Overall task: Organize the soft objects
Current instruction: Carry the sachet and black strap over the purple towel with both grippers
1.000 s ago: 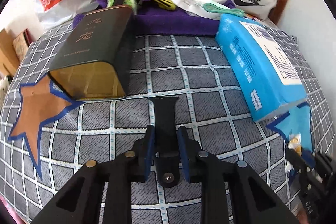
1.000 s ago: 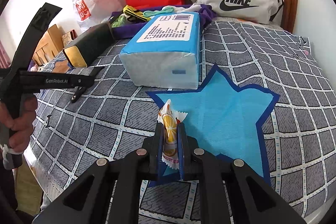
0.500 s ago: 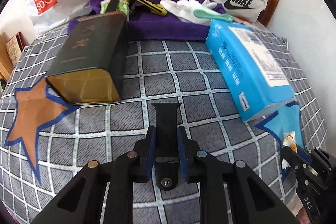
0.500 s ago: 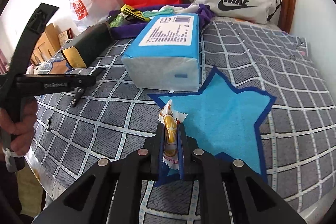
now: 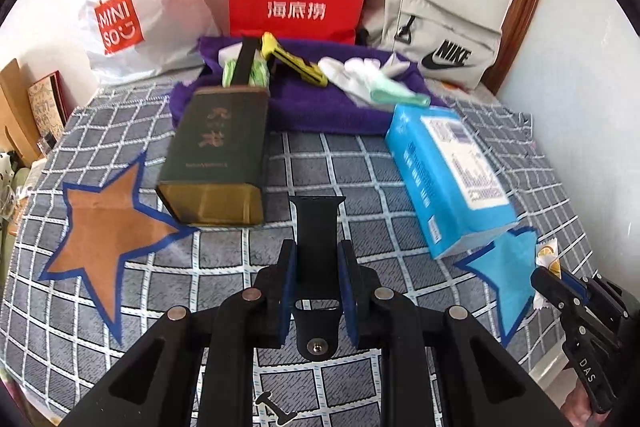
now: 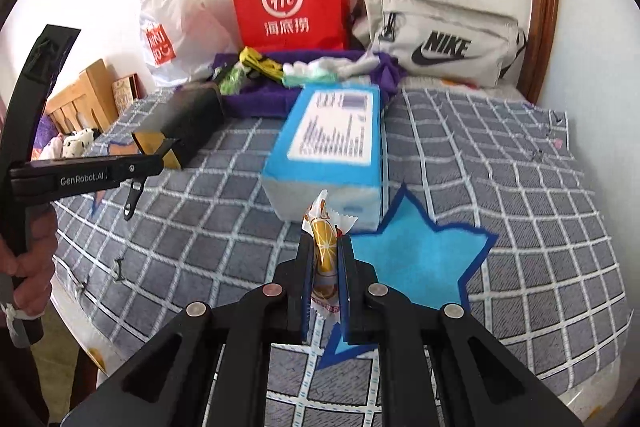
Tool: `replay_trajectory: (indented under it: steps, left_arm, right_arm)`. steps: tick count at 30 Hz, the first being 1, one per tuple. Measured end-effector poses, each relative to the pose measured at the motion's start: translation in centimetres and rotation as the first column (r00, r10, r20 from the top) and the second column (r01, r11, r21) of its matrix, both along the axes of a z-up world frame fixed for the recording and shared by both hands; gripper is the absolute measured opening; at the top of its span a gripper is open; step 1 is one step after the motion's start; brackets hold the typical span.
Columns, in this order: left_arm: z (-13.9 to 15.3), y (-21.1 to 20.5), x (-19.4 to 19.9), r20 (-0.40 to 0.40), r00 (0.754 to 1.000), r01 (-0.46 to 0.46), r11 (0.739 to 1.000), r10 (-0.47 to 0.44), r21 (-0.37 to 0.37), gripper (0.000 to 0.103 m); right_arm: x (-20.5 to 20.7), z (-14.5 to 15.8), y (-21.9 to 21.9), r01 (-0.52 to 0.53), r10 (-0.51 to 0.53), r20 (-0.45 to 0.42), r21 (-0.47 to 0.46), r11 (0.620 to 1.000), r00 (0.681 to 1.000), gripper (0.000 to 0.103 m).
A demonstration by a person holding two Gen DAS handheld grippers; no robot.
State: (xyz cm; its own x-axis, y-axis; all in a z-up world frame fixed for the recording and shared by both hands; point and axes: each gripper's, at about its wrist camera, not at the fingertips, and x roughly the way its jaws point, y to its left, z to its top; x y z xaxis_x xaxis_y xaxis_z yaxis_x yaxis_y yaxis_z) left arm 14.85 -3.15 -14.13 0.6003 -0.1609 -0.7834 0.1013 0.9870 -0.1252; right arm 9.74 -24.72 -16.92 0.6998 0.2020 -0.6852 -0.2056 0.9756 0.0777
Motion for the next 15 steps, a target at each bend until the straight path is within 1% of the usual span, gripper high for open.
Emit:
replay_trajectory:
  steps: [2, 9, 15]
  left_arm:
    - [0.7, 0.2, -0.3, 0.016, 1.0, -0.006, 1.0, 0.006, -0.003, 0.02]
    - [2.6, 1.4, -1.0, 0.055, 0.998, -0.03, 0.999, 0.03, -0.013, 0.02]
    - [3.8, 2.7, -1.4, 0.071, 0.996, -0.06, 0.998, 0.062, -0.018, 0.02]
  right_arm:
    - [-0.1, 0.9, 0.2, 0.006, -0.005, 0.021, -0.013, 1.0, 1.0, 0.011]
    - [-0.4, 3.3, 0.6, 0.003, -0.002, 0.062, -0.007, 1.0, 0.998, 0.011]
    - [-0.7, 5.0, 1.4, -0.003, 0.003, 0.092, -0.001, 1.0, 0.996, 0.011]
